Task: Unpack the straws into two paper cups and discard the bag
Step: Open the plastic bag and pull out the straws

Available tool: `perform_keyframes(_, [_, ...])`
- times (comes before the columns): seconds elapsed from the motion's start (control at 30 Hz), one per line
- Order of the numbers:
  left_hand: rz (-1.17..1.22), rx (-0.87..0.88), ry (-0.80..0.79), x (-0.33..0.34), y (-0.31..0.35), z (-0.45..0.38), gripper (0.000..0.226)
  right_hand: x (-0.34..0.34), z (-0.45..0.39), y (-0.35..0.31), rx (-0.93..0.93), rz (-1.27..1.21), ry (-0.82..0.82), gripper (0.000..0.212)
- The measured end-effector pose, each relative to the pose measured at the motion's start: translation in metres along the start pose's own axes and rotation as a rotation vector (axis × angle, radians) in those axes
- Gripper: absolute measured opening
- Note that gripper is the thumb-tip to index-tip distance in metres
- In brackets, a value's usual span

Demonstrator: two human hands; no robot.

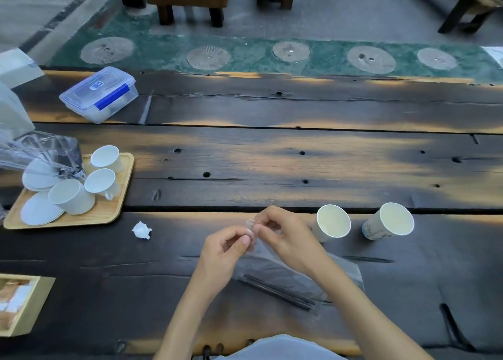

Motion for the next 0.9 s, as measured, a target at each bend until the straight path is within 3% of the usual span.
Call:
perform_keyframes(0.23, [-0.026, -0.045, 0.009, -0.009, -0.005, 0.007, 0.016, -0.015, -0.003, -0.01, 0.037, -0.099, 0.052, 0.021])
perform_keyframes(0.4, [0.027, -0.049, 0.004, 0.002, 0.01, -0.006, 0.035, -0.011, -0.005, -0.022, -0.053, 0.07, -0.121, 0.02])
perform_keyframes(0.6, [-0.042, -0.017, -0.032, 0.002, 0.012, -0.015, 0.017, -0.026, -0.008, -0.018, 0.011, 0.101, -0.026, 0.031])
perform_keyframes(0.77, [-0.03, 0.018, -0.018, 0.008, 0.016, -0.018, 0.005, -0.027, 0.009, -0.014, 0.089, 0.177, -0.165, 0.032])
perform_keyframes(0.9, [-0.027, -0.014, 0.038, 0.006, 0.012, -0.017, 0.01, -0.029, 0.015, -0.005, 0.04, 0.306, -0.09, 0.018])
Point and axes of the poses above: each hand's wrist, its own z-axis away from the middle knuckle, its own x-axis out of the palm, y = z × x, the point moved 3 cm from there along -z, towards the middle knuckle, and after that the axes turned 1 degree about x, right-handed, at the moved point
